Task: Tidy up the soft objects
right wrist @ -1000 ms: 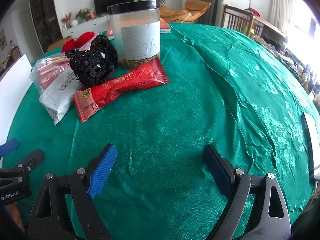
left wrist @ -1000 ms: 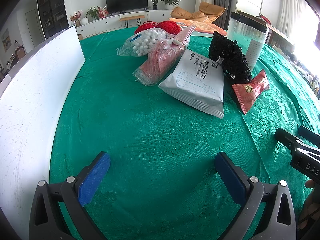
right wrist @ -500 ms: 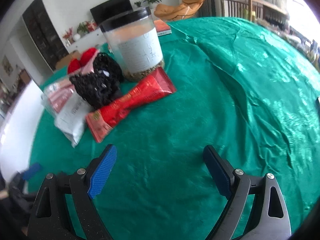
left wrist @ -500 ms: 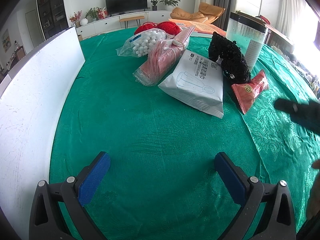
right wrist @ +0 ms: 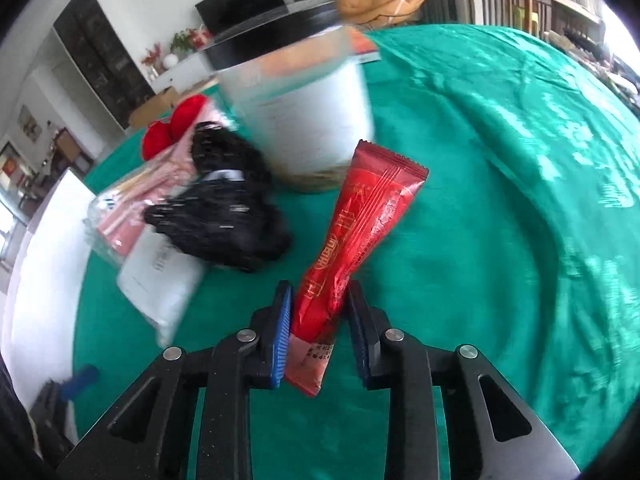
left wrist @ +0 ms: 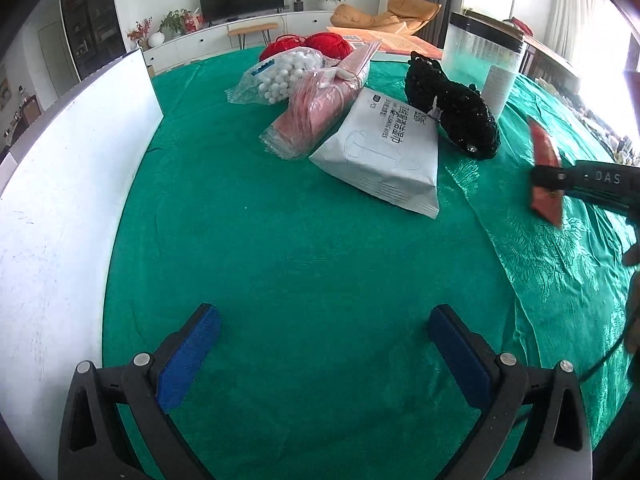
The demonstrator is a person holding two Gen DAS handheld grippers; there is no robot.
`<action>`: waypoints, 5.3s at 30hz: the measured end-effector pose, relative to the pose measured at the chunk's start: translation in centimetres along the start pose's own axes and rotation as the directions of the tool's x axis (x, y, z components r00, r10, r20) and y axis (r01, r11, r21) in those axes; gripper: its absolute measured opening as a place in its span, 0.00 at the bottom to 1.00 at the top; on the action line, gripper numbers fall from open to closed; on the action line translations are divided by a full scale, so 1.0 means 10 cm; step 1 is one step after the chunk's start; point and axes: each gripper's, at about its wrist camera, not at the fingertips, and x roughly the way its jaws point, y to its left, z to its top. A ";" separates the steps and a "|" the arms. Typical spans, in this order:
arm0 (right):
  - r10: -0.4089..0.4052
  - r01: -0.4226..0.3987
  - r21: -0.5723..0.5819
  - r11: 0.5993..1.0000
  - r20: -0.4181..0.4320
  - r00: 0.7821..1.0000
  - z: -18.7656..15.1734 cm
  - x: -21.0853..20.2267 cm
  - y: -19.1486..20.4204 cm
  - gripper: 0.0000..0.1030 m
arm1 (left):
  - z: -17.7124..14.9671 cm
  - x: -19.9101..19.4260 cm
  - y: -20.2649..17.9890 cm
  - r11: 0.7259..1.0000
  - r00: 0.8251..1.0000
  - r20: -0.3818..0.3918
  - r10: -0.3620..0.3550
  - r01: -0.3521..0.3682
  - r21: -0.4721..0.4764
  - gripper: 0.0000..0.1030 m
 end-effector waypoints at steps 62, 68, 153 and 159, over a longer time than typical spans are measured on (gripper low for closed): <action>-0.270 0.273 -0.035 0.961 0.086 0.959 -0.38 -0.29 -0.42 0.89 | -0.01 0.03 -0.01 1.000 0.999 0.045 0.013 -0.012 -0.015 1.00; -0.270 0.273 -0.035 0.961 0.086 0.959 -0.38 -0.29 -0.42 0.89 | -0.02 0.03 -0.01 1.000 0.999 0.045 0.013 -0.012 -0.015 1.00; 0.642 -0.632 -0.432 0.643 -0.147 0.753 -0.46 -1.56 3.28 0.33 | -0.69 -2.15 2.51 0.909 0.959 0.087 0.271 -0.224 -0.352 0.58; 0.584 -0.599 -0.444 0.666 -0.188 0.790 -0.79 -1.22 3.30 0.73 | -0.81 -2.14 2.52 0.870 0.929 0.140 0.342 -0.257 -0.420 1.00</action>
